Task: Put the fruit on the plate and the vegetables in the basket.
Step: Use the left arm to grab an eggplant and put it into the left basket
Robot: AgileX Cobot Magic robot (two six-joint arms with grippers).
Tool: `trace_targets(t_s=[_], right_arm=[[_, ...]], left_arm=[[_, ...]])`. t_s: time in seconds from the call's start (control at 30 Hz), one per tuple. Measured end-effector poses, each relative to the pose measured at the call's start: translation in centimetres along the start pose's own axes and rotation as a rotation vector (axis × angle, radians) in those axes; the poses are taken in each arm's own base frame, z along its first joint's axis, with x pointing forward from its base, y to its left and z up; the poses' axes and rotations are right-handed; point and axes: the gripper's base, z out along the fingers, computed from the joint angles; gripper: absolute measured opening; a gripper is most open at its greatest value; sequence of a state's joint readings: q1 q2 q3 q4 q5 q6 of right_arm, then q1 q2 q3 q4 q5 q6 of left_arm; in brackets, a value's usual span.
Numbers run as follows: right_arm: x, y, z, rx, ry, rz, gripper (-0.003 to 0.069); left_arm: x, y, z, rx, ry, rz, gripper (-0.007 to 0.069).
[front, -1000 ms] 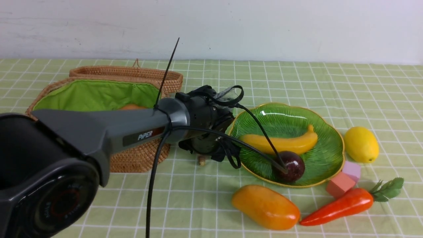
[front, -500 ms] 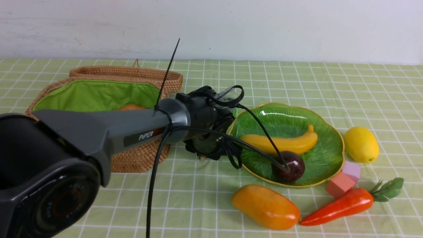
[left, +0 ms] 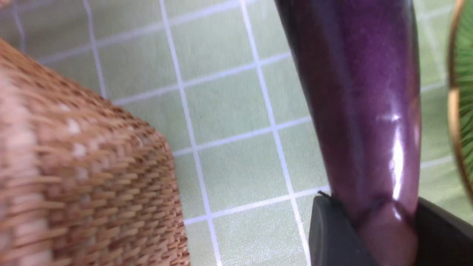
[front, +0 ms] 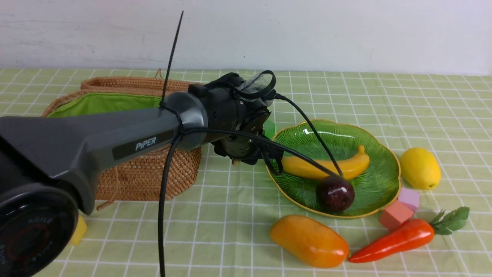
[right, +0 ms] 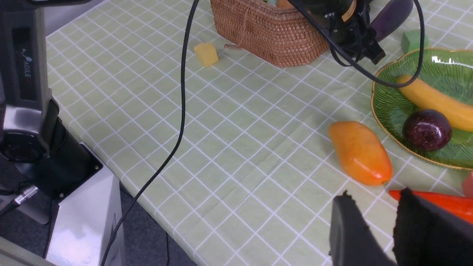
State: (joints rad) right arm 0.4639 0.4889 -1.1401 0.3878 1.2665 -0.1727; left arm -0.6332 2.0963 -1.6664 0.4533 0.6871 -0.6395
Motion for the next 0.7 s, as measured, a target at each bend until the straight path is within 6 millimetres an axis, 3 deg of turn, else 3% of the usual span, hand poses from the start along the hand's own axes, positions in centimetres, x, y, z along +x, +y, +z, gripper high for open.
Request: trace_targets(t_s=[0.33, 0.7], right_arm=[[0.0, -0.2, 0.0, 0.022, 0.003, -0.007, 0.0199], [-0.5, -1.0, -0.1, 0.113, -0.059, -0.018, 0.0197]], left_arm=[[0.0, 0.0, -0.9, 0.02, 0.034, 0.002, 0.0231], [-2.0, 0.4, -7.2, 0.144, -0.055, 0.038, 0.0231]])
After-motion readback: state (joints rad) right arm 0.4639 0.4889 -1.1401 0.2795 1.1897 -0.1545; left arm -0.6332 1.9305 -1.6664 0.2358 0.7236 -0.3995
